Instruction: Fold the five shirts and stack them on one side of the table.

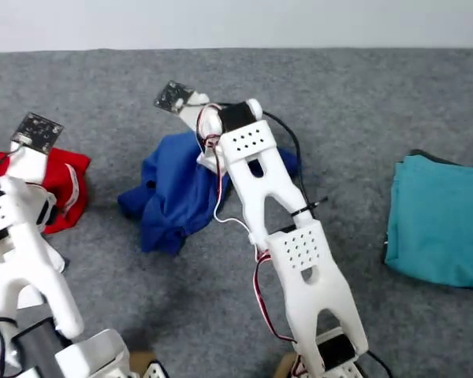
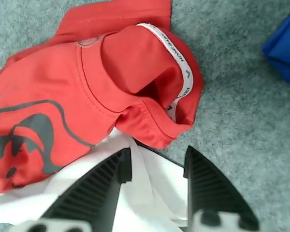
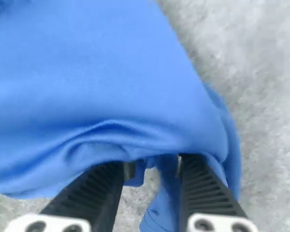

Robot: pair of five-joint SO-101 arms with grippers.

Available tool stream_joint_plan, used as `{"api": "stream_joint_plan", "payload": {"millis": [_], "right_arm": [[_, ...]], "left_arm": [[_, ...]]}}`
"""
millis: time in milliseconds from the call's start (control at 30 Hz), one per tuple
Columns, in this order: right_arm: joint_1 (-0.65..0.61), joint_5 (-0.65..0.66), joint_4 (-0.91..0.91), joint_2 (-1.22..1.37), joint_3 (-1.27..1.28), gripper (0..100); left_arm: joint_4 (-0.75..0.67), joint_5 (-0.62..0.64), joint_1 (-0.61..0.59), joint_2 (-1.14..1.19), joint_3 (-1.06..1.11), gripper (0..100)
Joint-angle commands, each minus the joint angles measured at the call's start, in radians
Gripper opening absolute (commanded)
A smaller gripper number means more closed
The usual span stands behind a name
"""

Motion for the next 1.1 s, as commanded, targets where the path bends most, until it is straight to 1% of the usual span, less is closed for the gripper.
{"api": "stream_joint_plan", "payload": {"millis": [0,167,267,400,500,600,800,867,1000,1033,1067], "right_arm": [[-0.015,0.009,0.077,0.005,-0.141,14.3],[0.013,0.009,0.196,0.012,-0.190,14.3],[0.062,0.009,0.194,0.005,-0.146,14.7],[0.110,0.005,0.194,0.005,-0.091,22.0],[0.119,-0.048,0.193,0.002,-0.054,22.5],[0.116,-0.054,0.185,0.007,-0.017,22.5],[0.128,-0.049,0.054,0.108,0.008,22.3],[0.136,-0.049,0.033,0.134,0.005,19.4],[0.151,-0.048,0.102,0.116,-0.054,1.7],[0.151,-0.048,0.140,0.104,-0.081,0.7],[0.153,-0.048,0.180,0.093,-0.106,1.9]], "left_arm": [[-0.017,0.006,0.000,-0.006,-0.030,18],[-0.017,0.006,0.000,-0.006,-0.030,18],[-0.020,0.006,0.006,-0.009,-0.010,18],[-0.017,0.006,0.005,-0.012,0.004,18],[-0.017,0.006,0.003,-0.012,0.004,18],[-0.017,0.006,0.006,-0.012,0.004,18],[-0.017,0.006,0.006,-0.011,0.018,18],[-0.017,0.006,0.006,-0.014,0.028,18],[-0.017,0.006,0.006,-0.014,0.031,18],[-0.017,0.006,0.006,-0.014,0.030,18],[-0.017,0.006,0.006,-0.014,0.028,18]]}}
